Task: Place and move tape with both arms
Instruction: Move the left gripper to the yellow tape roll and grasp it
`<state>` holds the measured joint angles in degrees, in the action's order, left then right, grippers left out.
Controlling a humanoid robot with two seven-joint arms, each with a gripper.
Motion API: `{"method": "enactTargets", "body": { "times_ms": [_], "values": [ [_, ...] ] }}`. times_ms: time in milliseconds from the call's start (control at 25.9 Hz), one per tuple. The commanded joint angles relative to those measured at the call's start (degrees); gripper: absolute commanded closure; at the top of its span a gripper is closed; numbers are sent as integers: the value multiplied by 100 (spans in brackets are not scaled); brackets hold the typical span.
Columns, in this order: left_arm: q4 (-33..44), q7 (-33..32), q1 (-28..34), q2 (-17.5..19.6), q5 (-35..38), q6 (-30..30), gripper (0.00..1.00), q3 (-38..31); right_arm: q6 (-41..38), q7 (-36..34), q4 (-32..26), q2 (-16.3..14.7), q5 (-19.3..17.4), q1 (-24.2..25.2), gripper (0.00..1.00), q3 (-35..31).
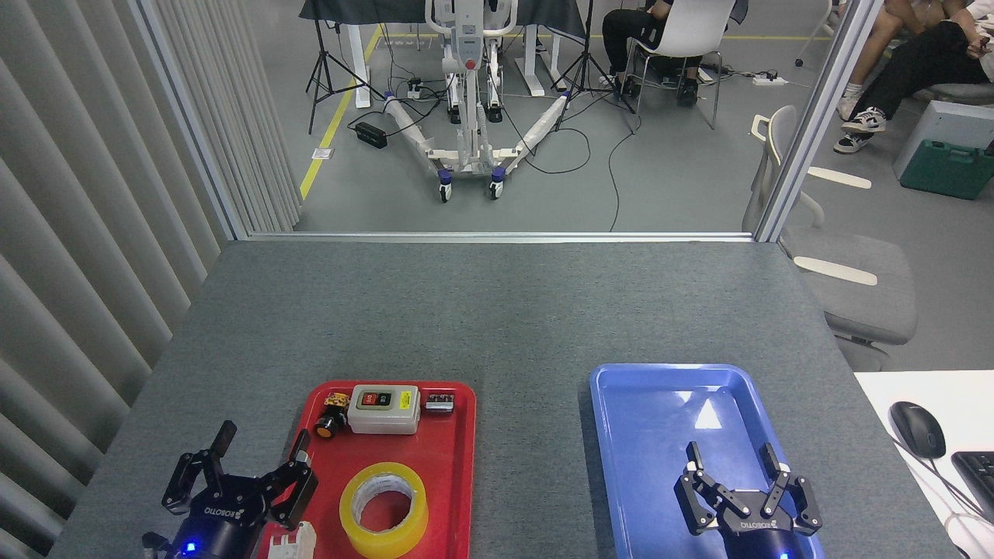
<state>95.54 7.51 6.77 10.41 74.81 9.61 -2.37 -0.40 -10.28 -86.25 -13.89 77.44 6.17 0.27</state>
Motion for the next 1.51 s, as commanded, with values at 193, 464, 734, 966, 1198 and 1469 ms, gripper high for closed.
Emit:
{"method": "enactTargets", "body": {
  "times_ms": [193,464,734,966,1198,1469],
  "values": [
    [0,-92,0,-13,-178,-38,0,-9,22,-36,47,80,-10,-46,1,-19],
    [62,-109,0,-57,-336,129,0,-132,-22,-18,56,80,-10,-46,1,-45],
    [88,-1339,-378,31,-468,1016,0,-202,-206,-18,65,62,-10,-90,0,-106],
    [167,-4345,-949,22,-476,1280,0,-185,-206,8,65,80,-10,-116,0,-300],
    [167,-5427,-1318,22,-459,1974,0,123,-294,-10,100,36,-10,-125,0,-467],
    [-659,-5945,-1916,-4,-441,2220,0,396,-303,-1,100,36,-1,-142,0,-476]
  ]
}}
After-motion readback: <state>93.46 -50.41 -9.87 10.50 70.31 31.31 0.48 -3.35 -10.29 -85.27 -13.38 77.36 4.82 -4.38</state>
